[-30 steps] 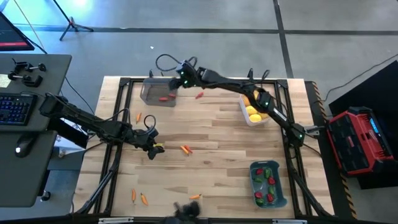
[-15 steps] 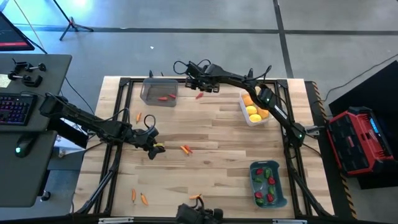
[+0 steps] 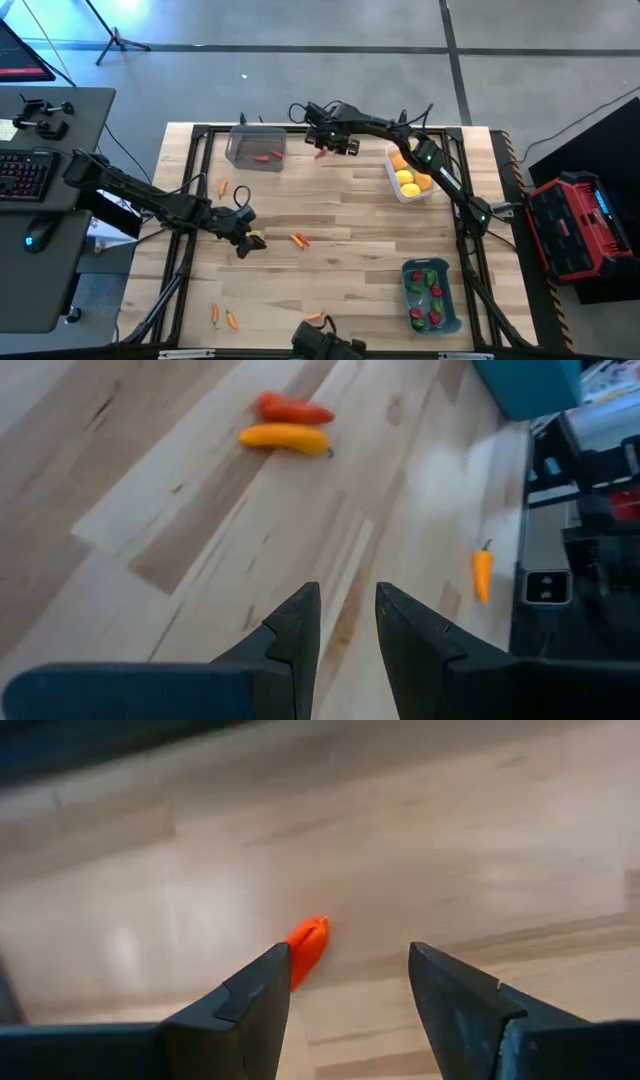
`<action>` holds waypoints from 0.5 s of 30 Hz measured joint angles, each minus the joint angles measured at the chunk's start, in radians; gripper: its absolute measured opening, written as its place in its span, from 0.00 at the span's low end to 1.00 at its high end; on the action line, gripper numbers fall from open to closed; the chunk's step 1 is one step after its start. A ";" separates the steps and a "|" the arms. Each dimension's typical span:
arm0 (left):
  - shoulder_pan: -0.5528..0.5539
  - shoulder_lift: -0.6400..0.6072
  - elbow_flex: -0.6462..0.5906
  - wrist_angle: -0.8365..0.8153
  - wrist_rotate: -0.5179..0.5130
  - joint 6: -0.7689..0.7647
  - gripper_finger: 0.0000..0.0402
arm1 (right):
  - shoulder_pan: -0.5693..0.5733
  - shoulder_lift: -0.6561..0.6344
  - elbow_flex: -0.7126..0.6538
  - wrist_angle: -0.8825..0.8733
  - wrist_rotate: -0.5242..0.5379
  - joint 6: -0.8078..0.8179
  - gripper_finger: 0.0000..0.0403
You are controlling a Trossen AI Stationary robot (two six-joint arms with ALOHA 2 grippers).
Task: Sort produce into baskets
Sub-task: Put the orange chili pepper into the black bin
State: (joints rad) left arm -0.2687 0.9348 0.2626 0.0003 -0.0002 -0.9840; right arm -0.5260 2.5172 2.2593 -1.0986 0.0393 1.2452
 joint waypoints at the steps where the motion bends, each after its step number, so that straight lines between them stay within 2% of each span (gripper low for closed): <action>1: 0.000 0.000 0.000 0.015 -0.001 0.000 0.22 | 0.002 0.000 0.000 0.002 -0.004 -0.040 0.48; 5: 0.009 0.000 0.000 0.134 -0.041 0.044 0.22 | 0.004 -0.030 0.070 -0.043 0.073 -0.350 0.48; 7: 0.035 0.000 0.000 0.195 -0.061 0.084 0.22 | 0.005 -0.099 0.093 -0.103 0.140 -0.504 0.48; 11: 0.148 0.003 0.027 0.244 -0.060 0.088 0.22 | 0.026 -0.283 0.023 -0.244 0.301 -0.664 0.48; 13: 0.225 0.023 0.082 0.174 -0.009 0.138 0.21 | 0.049 -0.349 -0.059 -0.286 0.372 -0.702 0.47; 15: 0.298 0.069 0.167 0.068 0.041 0.219 0.19 | 0.067 -0.430 -0.185 -0.266 0.379 -0.706 0.44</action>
State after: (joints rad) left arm 0.0295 1.0039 0.4292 0.0679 0.0412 -0.7653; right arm -0.4592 2.0875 2.0741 -1.3646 0.4188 0.5392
